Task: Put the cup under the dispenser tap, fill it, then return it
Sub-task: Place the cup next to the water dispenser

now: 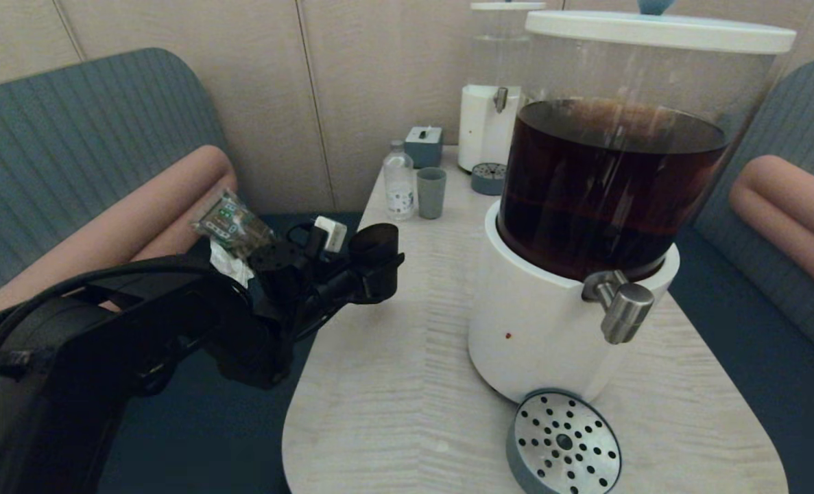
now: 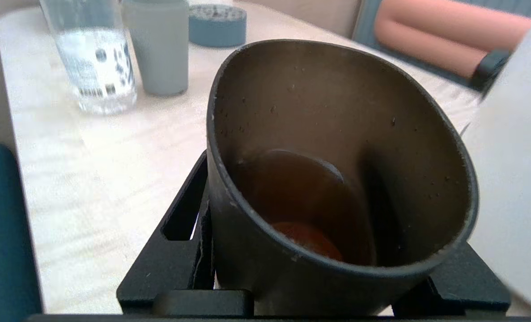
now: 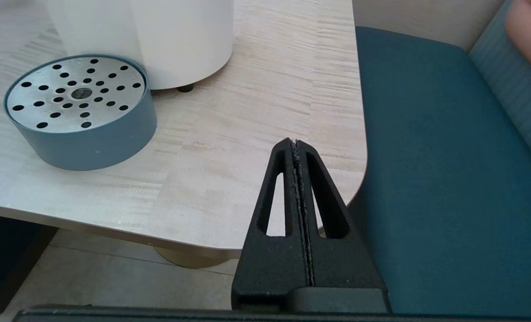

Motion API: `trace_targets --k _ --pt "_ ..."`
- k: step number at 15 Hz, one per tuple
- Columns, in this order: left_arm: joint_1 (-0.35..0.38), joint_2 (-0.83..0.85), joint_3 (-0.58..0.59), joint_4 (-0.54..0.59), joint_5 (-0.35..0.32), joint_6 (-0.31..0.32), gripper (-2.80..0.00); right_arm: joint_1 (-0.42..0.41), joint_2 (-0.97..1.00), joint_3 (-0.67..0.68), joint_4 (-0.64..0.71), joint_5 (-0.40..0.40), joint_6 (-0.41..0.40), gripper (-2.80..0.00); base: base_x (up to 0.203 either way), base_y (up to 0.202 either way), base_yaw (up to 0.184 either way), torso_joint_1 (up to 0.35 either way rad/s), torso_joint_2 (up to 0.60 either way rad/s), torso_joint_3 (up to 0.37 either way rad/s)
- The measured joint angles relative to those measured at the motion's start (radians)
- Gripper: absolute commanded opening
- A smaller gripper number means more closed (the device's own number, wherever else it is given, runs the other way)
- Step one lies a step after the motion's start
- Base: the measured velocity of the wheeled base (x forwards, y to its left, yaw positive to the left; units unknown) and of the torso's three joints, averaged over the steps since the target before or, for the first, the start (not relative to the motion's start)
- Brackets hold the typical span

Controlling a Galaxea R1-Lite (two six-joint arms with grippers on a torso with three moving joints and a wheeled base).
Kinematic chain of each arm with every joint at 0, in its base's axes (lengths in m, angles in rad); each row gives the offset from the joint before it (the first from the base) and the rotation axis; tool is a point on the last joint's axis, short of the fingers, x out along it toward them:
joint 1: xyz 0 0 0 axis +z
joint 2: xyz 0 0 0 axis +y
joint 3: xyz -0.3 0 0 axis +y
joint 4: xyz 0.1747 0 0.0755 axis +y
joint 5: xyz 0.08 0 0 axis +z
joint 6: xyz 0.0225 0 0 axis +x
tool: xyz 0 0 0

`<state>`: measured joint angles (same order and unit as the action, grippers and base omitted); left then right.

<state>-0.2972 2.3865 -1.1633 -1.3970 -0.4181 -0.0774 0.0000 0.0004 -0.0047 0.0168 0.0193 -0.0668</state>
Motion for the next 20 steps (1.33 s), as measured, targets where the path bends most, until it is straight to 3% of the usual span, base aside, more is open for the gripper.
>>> trace_targets --k 7,20 --pt "0.003 0.092 -0.051 -0.001 0.003 0.001 -2.80 0.000 0.000 0.000 0.000 0.000 0.000 -2.80 0.000 0.000 0.000 0.000 0.00 0.000" --pt "0.001 0.109 -0.058 -0.002 0.010 -0.001 -2.80 0.000 0.000 0.000 0.000 0.000 0.000 -2.80 0.000 0.000 0.000 0.000 0.00 0.000"
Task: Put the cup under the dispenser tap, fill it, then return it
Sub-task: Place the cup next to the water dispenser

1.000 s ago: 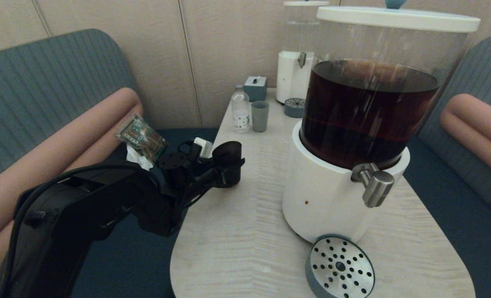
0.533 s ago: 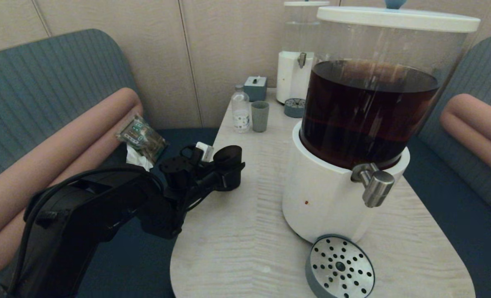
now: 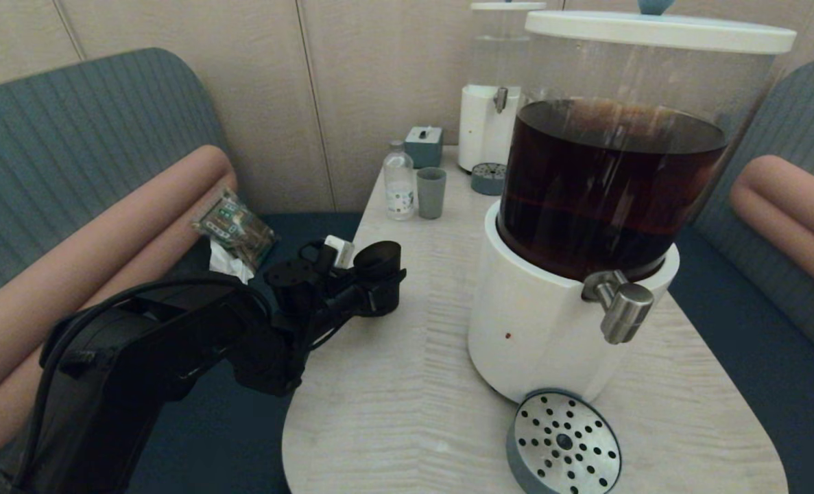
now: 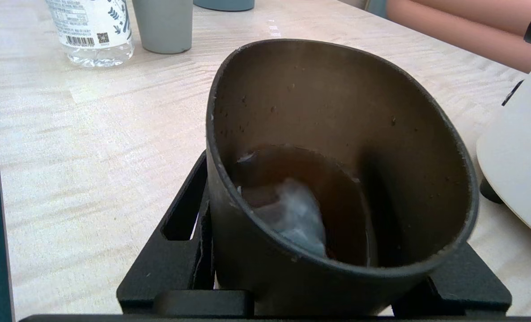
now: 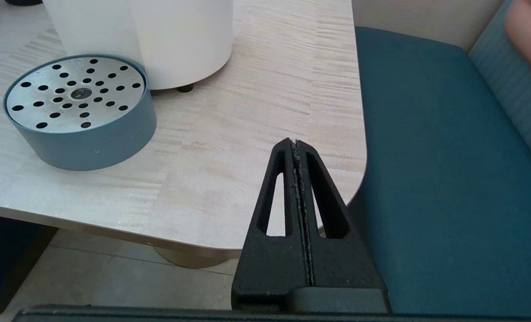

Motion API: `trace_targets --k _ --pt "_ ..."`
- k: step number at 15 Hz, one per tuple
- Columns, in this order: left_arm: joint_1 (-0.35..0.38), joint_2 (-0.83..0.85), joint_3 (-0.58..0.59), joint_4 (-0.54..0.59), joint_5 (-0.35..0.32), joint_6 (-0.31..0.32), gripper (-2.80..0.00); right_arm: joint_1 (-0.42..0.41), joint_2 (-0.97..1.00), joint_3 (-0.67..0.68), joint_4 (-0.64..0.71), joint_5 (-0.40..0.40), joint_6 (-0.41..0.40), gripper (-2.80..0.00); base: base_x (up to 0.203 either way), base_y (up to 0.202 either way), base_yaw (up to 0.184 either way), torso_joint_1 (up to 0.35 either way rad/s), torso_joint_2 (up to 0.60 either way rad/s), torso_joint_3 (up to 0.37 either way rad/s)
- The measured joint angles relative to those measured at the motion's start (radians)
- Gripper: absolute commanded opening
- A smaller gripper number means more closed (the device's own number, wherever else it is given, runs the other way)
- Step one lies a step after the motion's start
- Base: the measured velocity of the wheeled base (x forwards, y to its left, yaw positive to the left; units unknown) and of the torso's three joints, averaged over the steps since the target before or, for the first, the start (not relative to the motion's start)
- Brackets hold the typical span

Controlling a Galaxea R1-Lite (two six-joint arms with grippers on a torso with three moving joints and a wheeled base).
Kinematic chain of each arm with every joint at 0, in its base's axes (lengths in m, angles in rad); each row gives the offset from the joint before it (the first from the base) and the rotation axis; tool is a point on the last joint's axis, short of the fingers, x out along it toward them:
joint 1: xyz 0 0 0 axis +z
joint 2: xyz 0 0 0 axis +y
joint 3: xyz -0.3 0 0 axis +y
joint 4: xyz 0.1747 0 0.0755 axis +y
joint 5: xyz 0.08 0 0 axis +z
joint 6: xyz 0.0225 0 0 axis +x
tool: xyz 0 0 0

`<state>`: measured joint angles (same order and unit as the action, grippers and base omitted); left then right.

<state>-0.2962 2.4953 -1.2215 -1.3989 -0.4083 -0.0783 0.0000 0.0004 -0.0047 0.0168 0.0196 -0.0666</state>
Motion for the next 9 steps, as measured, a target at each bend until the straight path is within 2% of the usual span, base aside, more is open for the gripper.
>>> trace_targets --k 4,5,9 --pt "-0.001 0.001 0.003 0.000 -0.001 0.004 -2.80 0.000 0.000 0.000 0.000 0.000 0.000 -2.80 0.000 0.000 0.000 0.000 0.00 0.000" --pt "-0.001 0.000 0.004 0.000 0.000 0.007 0.00 0.000 0.000 0.000 0.000 0.000 0.000 -2.80 0.000 0.000 0.000 0.000 0.00 0.000" --pt "-0.002 -0.010 0.007 0.003 -0.003 0.000 0.00 0.000 0.000 0.000 0.000 0.000 0.000 -2.80 0.000 0.000 0.000 0.000 0.00 0.000"
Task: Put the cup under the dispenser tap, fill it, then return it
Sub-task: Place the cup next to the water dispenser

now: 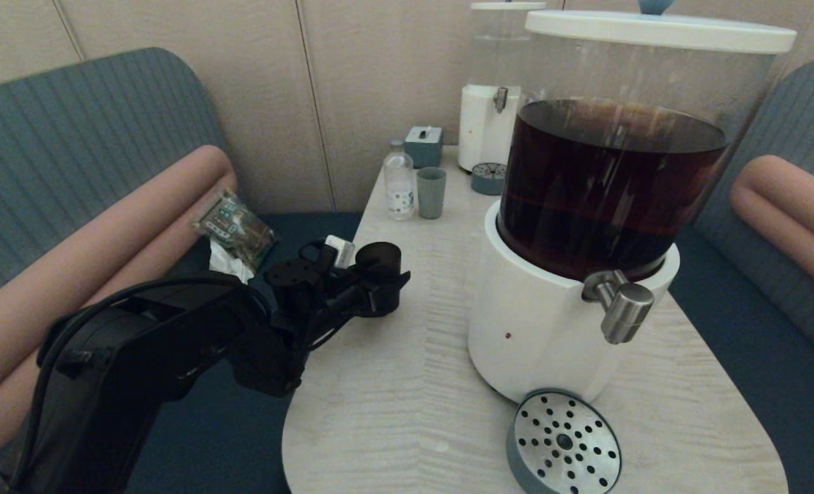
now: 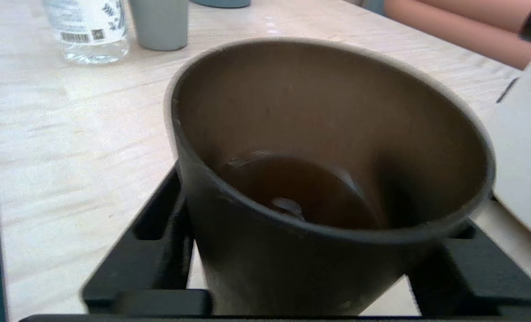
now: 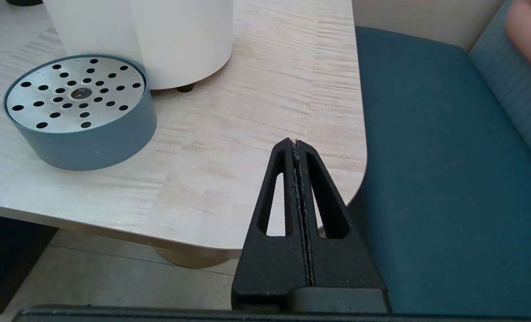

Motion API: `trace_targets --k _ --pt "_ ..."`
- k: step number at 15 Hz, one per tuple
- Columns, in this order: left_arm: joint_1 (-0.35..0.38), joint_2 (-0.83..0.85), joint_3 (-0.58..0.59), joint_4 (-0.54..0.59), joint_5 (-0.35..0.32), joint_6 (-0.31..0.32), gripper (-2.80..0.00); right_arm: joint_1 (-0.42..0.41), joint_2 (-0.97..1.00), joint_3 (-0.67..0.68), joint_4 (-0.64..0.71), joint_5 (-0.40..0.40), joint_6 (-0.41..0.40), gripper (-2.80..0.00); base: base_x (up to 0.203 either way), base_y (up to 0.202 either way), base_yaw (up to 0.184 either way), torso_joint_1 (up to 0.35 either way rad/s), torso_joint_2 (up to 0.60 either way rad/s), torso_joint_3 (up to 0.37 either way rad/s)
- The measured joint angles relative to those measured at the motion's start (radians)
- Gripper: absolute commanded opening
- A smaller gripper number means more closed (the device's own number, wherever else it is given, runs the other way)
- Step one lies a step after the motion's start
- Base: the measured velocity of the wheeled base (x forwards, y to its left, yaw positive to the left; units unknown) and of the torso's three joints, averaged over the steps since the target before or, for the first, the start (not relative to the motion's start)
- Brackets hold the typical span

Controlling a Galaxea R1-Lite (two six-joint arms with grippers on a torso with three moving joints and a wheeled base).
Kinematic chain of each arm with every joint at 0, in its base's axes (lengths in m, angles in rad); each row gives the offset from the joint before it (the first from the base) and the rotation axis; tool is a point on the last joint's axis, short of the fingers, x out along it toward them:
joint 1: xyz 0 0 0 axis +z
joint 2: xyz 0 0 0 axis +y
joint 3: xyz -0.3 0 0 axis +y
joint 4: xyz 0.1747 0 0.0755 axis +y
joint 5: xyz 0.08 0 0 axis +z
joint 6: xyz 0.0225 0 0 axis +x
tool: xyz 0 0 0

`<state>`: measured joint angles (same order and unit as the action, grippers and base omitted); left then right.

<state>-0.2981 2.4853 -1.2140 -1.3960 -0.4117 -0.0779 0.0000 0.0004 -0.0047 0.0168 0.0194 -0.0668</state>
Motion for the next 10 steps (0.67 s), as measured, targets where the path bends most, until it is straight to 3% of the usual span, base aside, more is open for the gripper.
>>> trace_targets --k 5,10 --pt "-0.006 -0.016 0.024 -0.020 -0.002 -0.001 0.00 0.000 0.000 0.000 0.000 0.000 0.000 -2.80 0.000 0.000 0.000 0.000 0.00 0.000" --pt "-0.006 -0.089 0.173 -0.052 -0.001 0.004 0.00 0.000 0.000 0.000 0.000 0.000 0.000 -2.80 0.000 0.000 0.000 0.000 0.00 0.000"
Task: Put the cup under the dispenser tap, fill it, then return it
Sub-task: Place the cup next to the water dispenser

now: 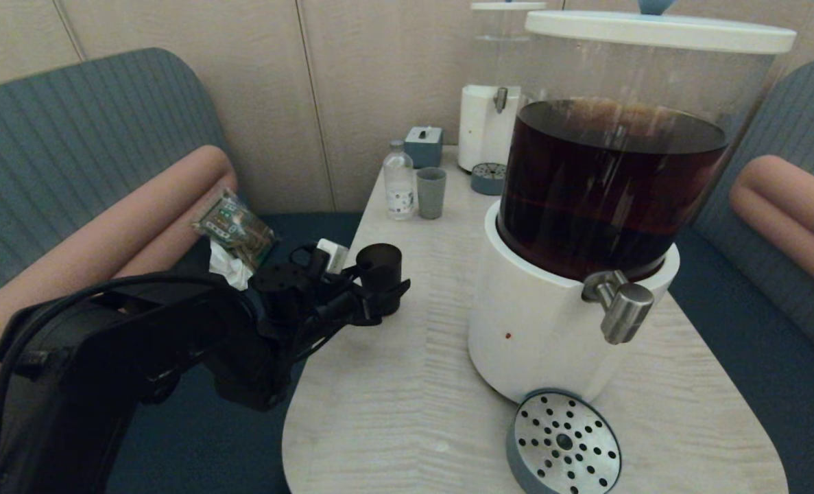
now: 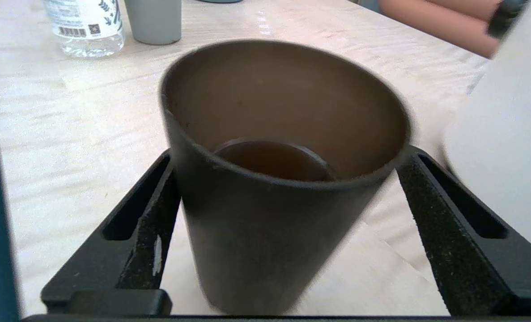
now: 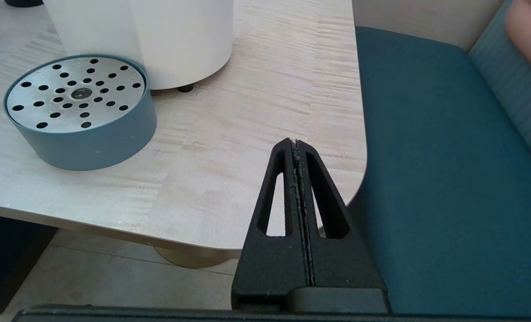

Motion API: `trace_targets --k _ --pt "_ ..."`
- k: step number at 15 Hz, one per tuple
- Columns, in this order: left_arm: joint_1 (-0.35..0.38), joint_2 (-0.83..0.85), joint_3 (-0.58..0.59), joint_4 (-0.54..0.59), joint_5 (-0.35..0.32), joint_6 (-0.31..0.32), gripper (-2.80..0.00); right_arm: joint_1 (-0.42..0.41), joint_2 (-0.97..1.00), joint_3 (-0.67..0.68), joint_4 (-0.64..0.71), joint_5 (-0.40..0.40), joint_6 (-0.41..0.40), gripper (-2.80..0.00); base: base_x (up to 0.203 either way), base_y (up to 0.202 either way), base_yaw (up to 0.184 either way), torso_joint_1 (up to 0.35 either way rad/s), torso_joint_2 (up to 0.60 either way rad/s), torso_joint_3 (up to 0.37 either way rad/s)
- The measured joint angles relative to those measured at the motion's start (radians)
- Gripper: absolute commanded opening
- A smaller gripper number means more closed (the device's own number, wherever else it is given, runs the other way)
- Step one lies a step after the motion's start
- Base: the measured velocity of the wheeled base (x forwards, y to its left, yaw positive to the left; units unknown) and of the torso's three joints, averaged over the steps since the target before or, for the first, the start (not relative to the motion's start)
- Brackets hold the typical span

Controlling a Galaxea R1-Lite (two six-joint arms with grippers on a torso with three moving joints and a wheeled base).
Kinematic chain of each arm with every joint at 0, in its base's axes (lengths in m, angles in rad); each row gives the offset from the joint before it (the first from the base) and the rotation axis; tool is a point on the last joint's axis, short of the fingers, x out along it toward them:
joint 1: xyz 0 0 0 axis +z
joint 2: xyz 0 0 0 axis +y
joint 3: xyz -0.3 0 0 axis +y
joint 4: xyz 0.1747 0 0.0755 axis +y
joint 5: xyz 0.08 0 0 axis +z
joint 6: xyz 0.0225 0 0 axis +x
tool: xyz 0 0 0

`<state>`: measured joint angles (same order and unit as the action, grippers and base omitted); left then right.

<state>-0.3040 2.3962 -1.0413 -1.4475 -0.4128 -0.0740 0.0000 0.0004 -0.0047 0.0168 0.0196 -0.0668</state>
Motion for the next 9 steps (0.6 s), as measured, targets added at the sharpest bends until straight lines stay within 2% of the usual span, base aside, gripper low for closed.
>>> trace_targets --k 9 --pt "0.001 -0.308 0.409 -0.003 0.000 0.003 0.00 0.000 0.000 0.000 0.000 0.000 0.000 -2.80 0.000 0.000 0.000 0.000 0.00 0.000"
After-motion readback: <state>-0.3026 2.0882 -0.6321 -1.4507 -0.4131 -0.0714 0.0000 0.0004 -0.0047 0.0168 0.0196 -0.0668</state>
